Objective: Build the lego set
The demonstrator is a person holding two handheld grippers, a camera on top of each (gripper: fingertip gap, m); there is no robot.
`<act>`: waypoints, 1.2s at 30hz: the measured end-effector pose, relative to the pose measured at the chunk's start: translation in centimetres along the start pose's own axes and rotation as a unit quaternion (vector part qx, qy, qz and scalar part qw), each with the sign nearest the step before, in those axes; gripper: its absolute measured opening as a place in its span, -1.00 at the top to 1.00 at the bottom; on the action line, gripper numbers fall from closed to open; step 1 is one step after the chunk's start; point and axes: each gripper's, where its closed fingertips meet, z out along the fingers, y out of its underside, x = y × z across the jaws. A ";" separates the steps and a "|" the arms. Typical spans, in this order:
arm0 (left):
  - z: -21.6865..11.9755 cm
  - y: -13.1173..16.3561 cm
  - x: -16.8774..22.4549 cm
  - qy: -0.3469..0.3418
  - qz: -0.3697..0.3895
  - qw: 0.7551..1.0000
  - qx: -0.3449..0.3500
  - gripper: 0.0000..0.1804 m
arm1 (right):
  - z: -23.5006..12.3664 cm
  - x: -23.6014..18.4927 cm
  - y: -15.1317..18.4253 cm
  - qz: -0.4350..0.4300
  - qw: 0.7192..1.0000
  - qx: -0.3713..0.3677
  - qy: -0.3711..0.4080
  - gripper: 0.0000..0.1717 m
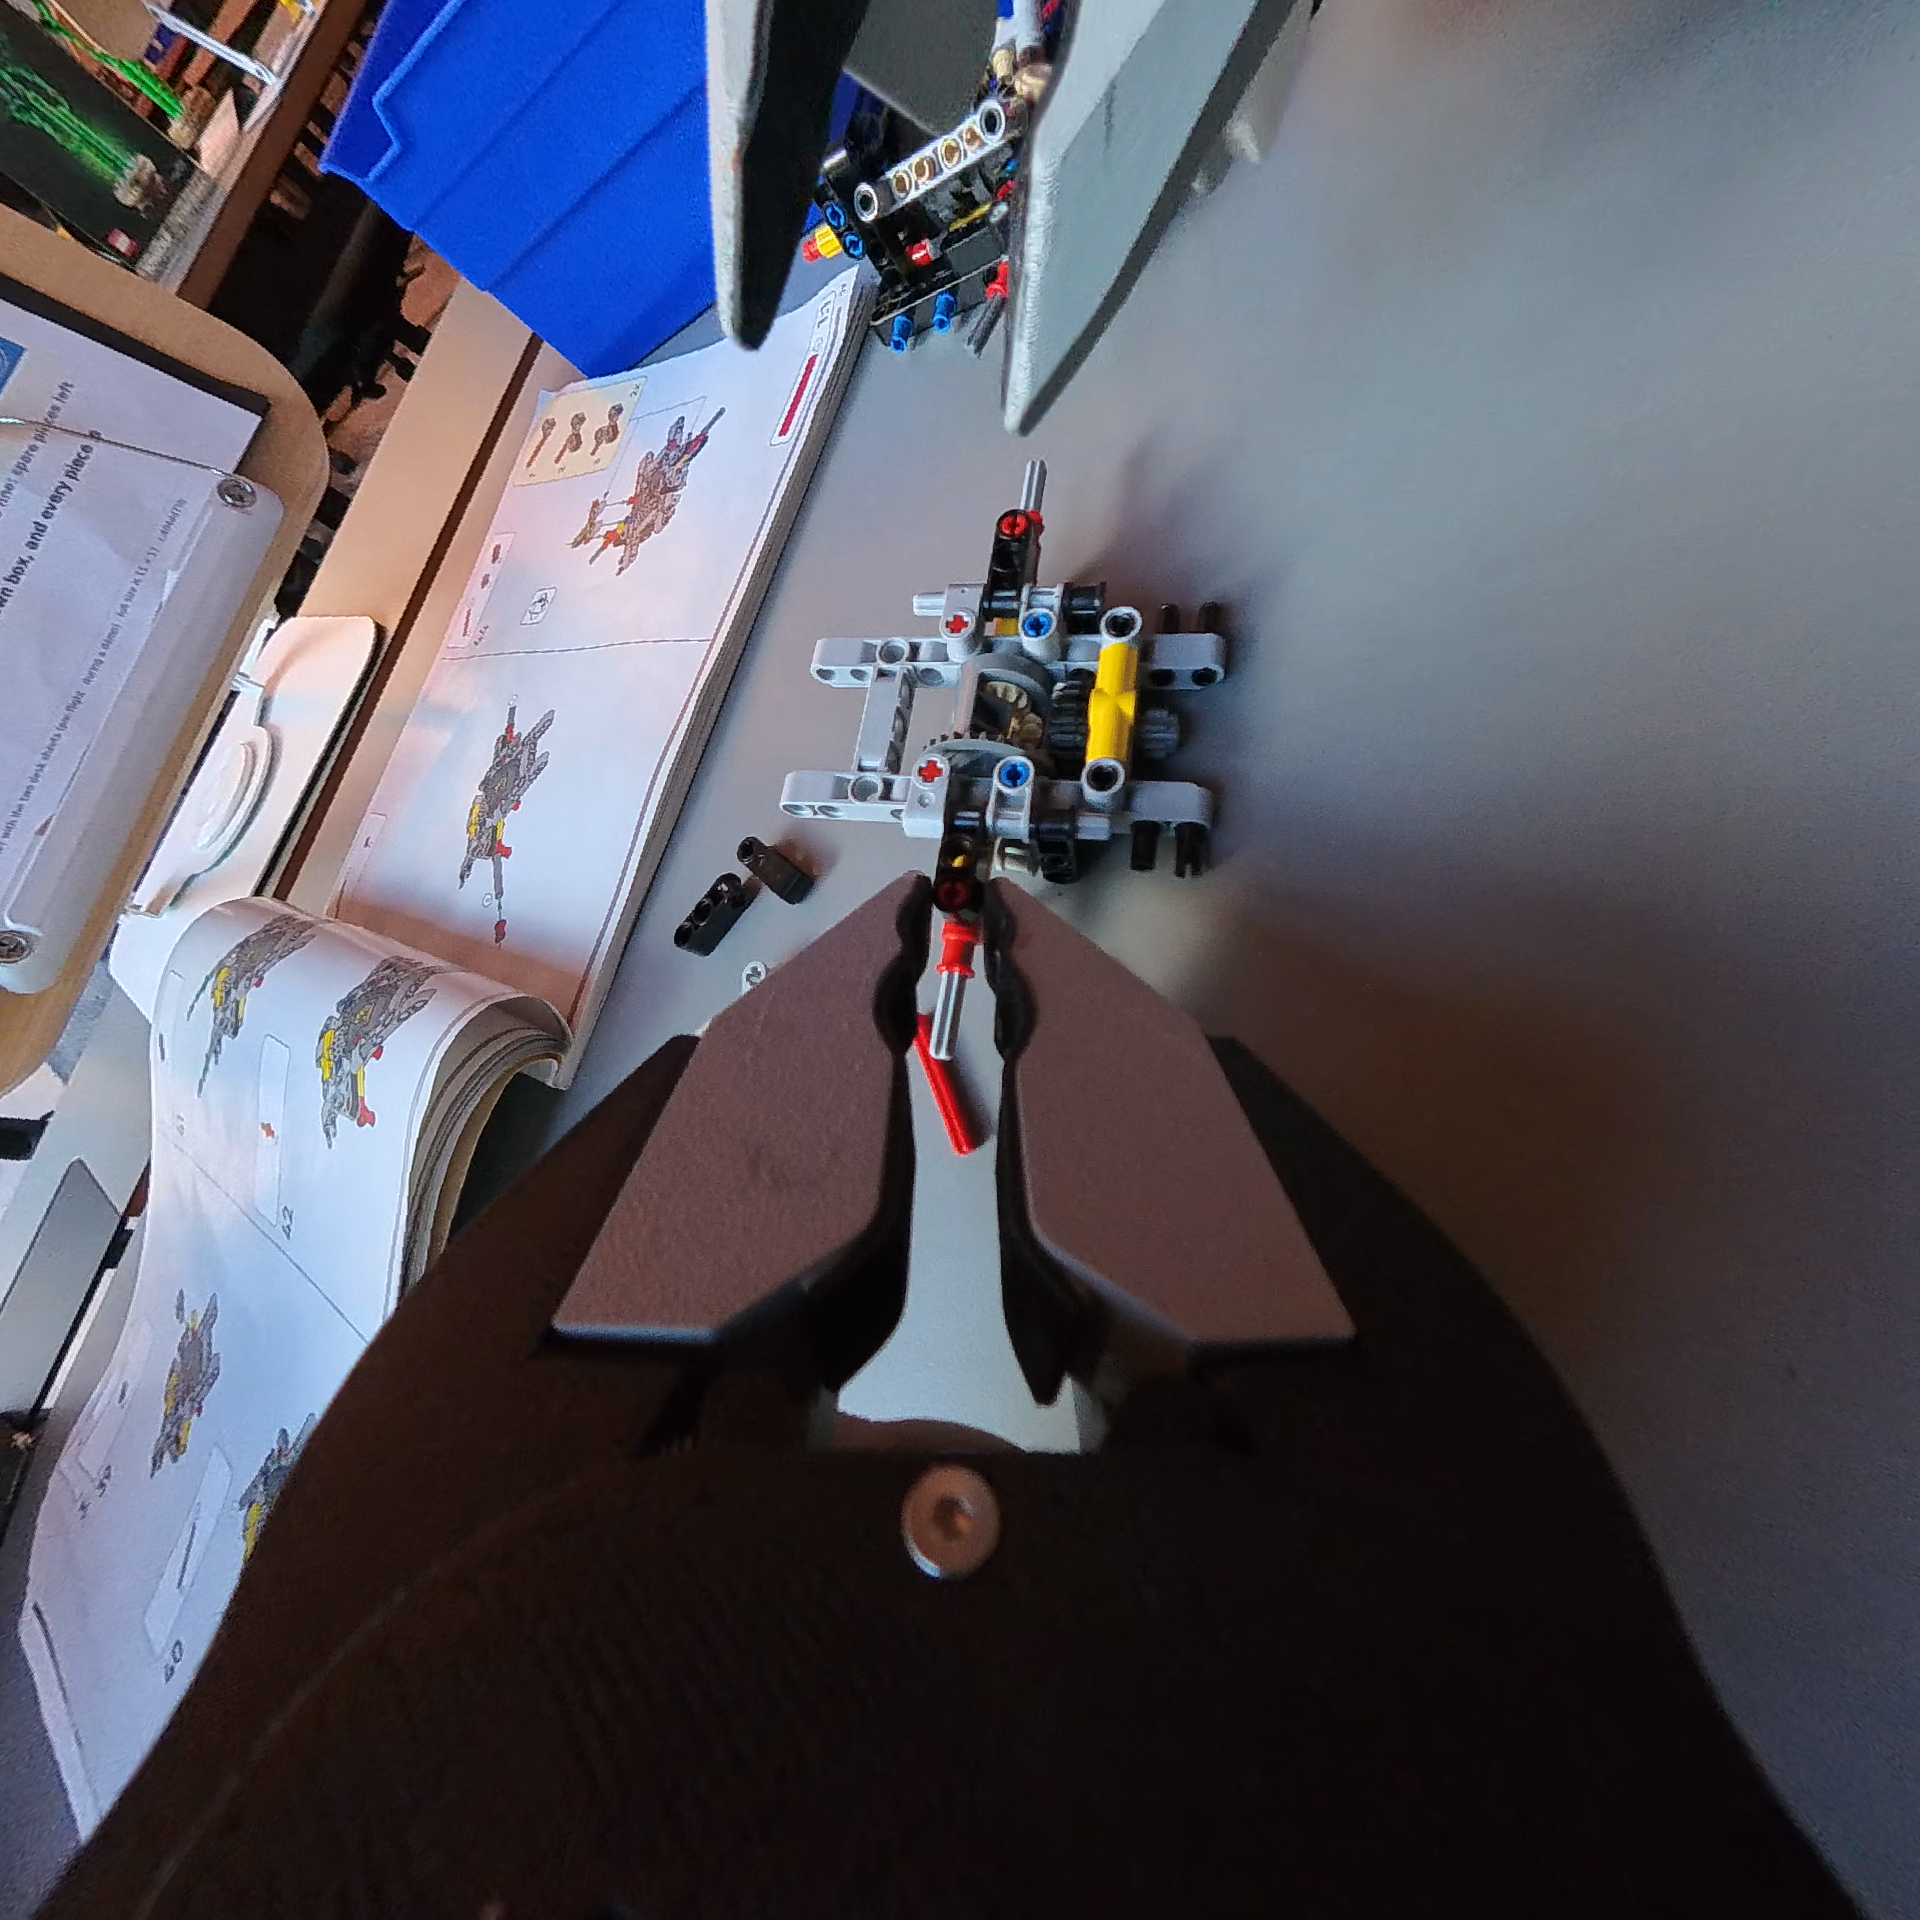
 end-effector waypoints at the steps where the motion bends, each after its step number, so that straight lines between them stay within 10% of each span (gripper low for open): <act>1: 0.0 0.0 0.0 -0.001 0.002 1.000 0.000 0.92 | 0.0 0.0 0.0 -0.001 1.000 0.000 0.000 0.54; 9: -0.3 -0.7 -0.3 -0.047 0.089 0.995 0.023 0.93 | -0.1 0.3 -0.4 -0.045 0.998 -0.001 0.036 0.54; 19: -1.5 -3.4 -0.7 -0.203 0.324 0.923 0.039 0.94 | 0.3 -2.0 -1.5 -0.097 0.995 0.000 0.022 0.52; 25: -1.0 -2.7 -0.8 -0.177 0.274 0.945 0.030 0.94 | 0.7 -2.7 -1.1 -0.105 0.994 -0.009 0.012 0.52; 36: -0.1 -0.7 0.1 0.022 -0.042 0.999 0.014 0.94 | 3.4 -3.6 2.1 -0.108 0.989 -0.097 -0.005 0.51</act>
